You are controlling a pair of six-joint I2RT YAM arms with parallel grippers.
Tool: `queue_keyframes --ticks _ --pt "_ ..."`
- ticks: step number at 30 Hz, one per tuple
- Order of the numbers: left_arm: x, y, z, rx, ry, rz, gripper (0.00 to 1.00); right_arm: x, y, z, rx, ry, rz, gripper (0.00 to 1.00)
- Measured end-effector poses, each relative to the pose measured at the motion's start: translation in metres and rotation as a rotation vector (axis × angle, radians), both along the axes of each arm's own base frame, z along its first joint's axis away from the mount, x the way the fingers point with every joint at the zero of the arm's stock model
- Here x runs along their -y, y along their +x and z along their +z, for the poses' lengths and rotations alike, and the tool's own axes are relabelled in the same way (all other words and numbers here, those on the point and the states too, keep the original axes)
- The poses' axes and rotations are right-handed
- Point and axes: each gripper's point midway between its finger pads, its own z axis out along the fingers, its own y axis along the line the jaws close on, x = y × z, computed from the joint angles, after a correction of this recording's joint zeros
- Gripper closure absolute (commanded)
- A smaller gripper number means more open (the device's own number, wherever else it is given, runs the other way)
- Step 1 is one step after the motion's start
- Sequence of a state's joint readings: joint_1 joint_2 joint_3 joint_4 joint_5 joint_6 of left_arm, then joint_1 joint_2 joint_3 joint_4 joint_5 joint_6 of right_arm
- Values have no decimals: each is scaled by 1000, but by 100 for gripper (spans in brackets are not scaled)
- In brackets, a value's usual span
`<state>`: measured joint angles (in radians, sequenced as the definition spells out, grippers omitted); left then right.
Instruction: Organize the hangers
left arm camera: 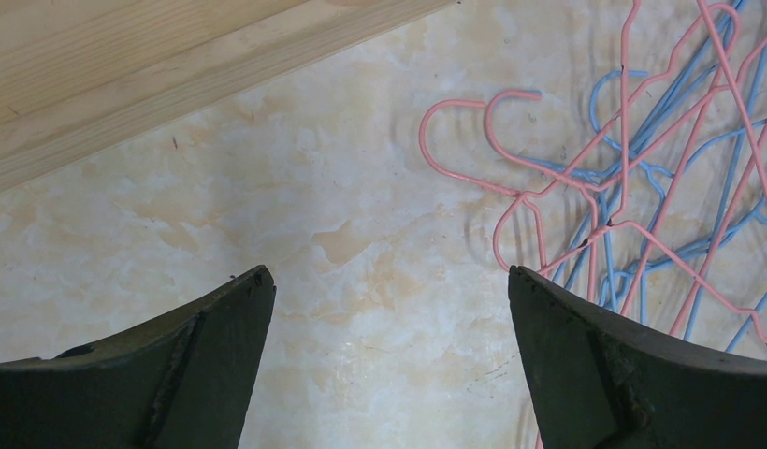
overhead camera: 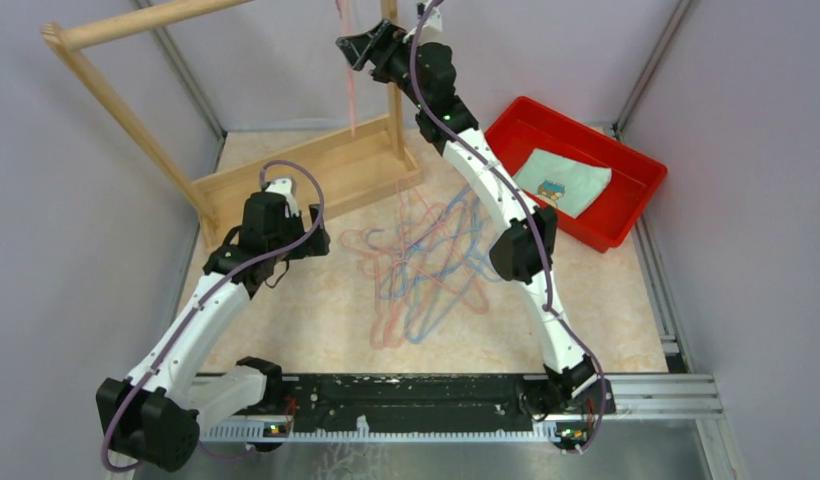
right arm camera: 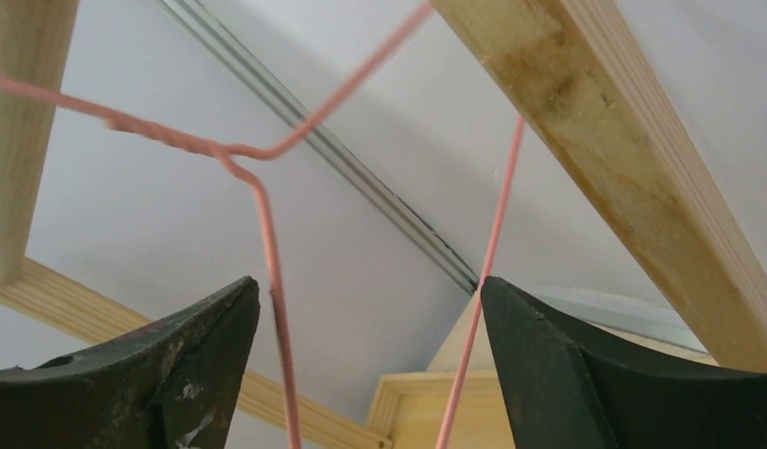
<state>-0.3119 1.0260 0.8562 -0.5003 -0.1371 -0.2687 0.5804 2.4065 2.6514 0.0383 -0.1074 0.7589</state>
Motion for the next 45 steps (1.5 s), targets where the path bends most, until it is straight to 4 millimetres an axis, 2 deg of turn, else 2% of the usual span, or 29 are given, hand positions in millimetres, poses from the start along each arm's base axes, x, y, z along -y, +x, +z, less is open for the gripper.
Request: queue_keyframes --ticks 5,15,18,25,29,34,36,38,39,41,45 --pt "0 0 2 9 -3 -1 0 -1 -5 -5 -34 -16 23 4" --pt "4 4 7 30 -18 -13 0 12 -26 22 3 -60 20 1" --pt "4 5 8 38 -19 -15 0 19 -36 22 2 -109 15 1" --pt "5 6 -4 25 -30 -3 0 54 -71 11 -10 -294 -36 1" --pt "4 7 -11 8 -28 12 0 85 -103 3 -22 -393 -84 3" --pt "7 9 -14 4 -38 7 0 138 -155 -31 -88 -522 -175 13" --pt "11 8 -17 -7 -58 -5 0 154 -170 -48 -121 -569 -201 17" --pt "18 5 -22 -25 -87 -27 0 168 -184 -79 -178 -635 -207 22" --pt "21 3 -24 -34 -103 -34 0 172 -189 -93 -205 -663 -203 28" --pt "28 -3 -31 -57 -135 -56 1 175 -202 -139 -283 -741 -169 41" --pt "41 -23 -48 -100 -188 -96 2 178 -226 -227 -443 -888 -78 52"
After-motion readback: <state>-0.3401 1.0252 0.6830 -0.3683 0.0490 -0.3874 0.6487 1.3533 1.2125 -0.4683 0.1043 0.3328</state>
